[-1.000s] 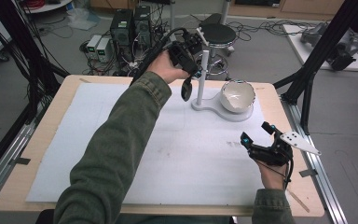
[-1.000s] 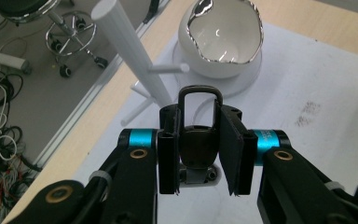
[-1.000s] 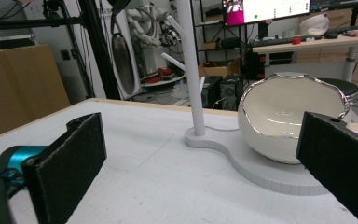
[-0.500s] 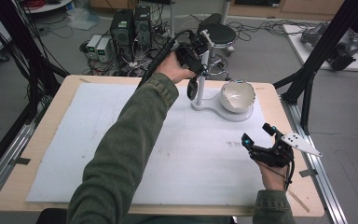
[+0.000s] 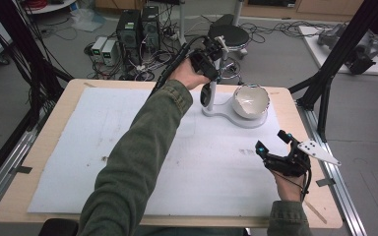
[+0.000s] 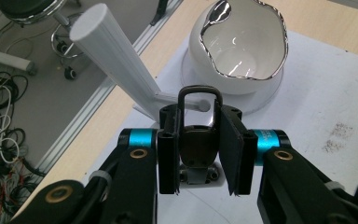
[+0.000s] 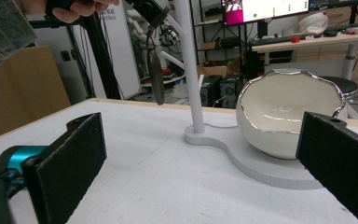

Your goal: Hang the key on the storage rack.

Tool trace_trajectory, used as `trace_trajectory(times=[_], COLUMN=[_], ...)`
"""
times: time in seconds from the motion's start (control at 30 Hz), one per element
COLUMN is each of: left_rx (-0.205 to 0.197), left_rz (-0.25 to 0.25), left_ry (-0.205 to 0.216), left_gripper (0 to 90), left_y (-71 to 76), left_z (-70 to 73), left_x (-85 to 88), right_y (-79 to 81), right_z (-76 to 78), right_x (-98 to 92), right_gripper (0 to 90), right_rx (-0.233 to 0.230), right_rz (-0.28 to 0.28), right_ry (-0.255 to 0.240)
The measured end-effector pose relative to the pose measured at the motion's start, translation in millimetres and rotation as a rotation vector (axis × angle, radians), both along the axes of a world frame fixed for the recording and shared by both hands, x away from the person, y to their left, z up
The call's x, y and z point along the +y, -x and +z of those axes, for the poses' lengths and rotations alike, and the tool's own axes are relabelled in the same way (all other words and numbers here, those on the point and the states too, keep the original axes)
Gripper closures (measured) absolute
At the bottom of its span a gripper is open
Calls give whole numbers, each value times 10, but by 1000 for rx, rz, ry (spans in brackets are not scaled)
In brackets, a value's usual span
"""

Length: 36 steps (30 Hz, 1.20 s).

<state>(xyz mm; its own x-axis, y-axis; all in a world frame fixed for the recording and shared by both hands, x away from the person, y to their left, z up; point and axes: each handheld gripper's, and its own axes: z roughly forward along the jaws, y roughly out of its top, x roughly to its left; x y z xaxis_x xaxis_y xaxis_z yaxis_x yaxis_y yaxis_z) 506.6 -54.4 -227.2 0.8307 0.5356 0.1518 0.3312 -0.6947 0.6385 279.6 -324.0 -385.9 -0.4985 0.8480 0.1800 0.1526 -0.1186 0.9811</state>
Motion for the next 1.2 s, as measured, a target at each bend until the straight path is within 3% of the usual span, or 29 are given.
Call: trace_trajectory(times=[0.17,0.5,0.67,0.73,0.87,1.03,1.1,1.2], left_rx=[6,6,20,51,74,83,65,68], left_rz=[-2,4,1,-17,-34,-59,-42,-55], left_ry=[8,-16,16,41,43,38,47,99], left_gripper=[699,699,673,525,294,88,78,77], left_y=[-35,-56,-58,-66,-70,-59,-49,-36], left_z=[-44,-111,-110,-107,-128,-192,-205,-229], left_x=[-2,-13,7,24,48,67,80,140], right_y=[4,4,6,7,6,8,7,5], right_z=[1,1,0,0,1,2,3,2], right_x=[-6,-9,-17,-19,-14,-8,-14,-16], right_gripper=[7,7,7,7,7,7,7,7], right_rx=[-5,-2,-2,-4,-6,-5,-7,-6], right_rz=[1,3,0,-1,0,-2,-2,-3], right_ry=[0,-2,2,0,2,3,0,1])
